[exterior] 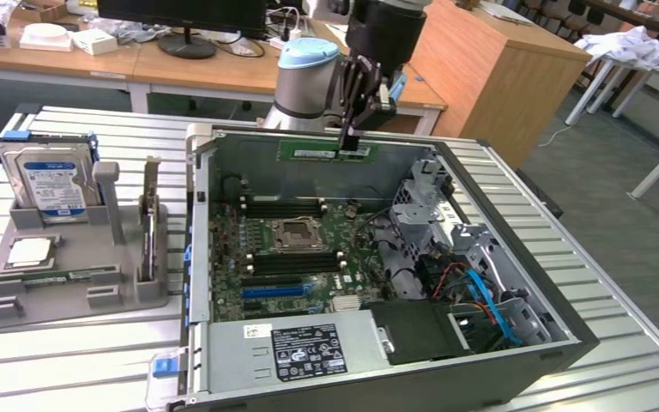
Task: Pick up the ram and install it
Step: 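Insert the ram into the slot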
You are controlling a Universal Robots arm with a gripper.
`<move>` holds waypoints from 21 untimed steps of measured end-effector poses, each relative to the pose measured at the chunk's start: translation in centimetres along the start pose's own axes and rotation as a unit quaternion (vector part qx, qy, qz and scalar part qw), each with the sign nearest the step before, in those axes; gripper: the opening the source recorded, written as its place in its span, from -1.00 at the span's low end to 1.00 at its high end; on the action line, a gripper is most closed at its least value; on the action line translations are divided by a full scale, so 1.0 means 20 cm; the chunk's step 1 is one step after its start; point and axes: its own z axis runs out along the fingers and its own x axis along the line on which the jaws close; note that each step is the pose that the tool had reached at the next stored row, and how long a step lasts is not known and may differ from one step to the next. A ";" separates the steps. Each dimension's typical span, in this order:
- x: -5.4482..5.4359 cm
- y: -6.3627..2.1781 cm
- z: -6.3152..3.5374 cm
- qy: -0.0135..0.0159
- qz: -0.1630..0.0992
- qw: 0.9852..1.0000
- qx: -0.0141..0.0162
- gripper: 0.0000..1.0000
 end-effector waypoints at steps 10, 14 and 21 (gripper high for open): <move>0.00 -0.002 0.091 0.000 0.001 1.000 0.000 -0.76; 0.00 -0.003 0.127 0.000 0.002 1.000 0.000 -0.76; 0.01 -0.004 0.191 0.000 0.004 1.000 0.000 -0.76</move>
